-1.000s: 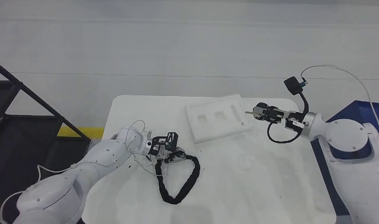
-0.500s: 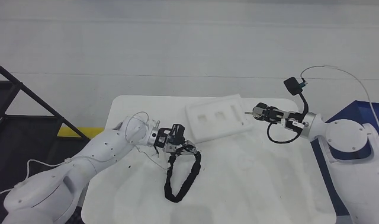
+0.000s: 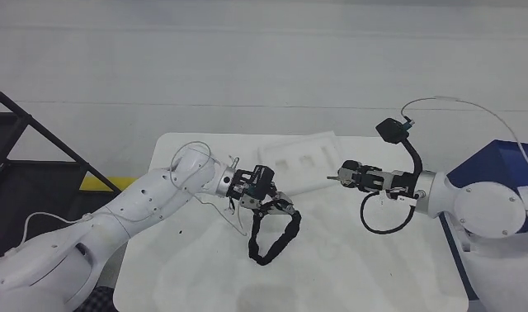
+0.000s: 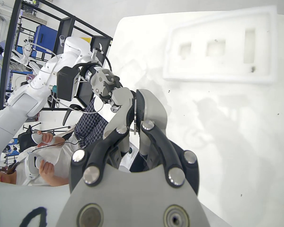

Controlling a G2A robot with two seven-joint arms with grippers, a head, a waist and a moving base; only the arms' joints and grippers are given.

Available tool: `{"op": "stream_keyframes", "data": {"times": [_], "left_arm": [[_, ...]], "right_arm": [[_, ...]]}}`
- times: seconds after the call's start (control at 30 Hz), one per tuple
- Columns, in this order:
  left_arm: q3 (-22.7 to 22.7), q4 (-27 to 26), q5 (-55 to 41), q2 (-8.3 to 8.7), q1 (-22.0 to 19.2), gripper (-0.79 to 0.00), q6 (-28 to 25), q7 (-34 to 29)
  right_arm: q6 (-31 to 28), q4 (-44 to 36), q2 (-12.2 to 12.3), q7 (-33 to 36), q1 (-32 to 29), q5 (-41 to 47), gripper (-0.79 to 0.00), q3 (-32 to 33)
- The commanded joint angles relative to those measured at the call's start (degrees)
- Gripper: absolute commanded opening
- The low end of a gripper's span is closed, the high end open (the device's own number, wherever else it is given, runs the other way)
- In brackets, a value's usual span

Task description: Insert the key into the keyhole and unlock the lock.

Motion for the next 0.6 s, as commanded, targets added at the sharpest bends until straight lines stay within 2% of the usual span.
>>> {"op": "stream_keyframes", "data": {"times": [0.0, 0.27, 0.57], "left_arm": [[0.85, -0.39, -2.39, -0.43, -0.94, -0.785, 0.0, -0.85], [3.46, -0.02, -9.62, -3.12, -3.99, -0.785, 0.0, -1.52], [3.54, 0.05, -9.8, -3.24, -4.05, -0.785, 0.0, -1.35]], "right_arm": [[0.77, -1.71, 0.17, 0.52, -0.58, 0.38, -0.785, 0.86], [2.36, -4.65, 0.54, 0.93, -2.24, 1.91, -0.785, 3.3], [2.36, -4.65, 0.54, 0.93, -2.24, 1.91, -0.785, 3.3]]}}
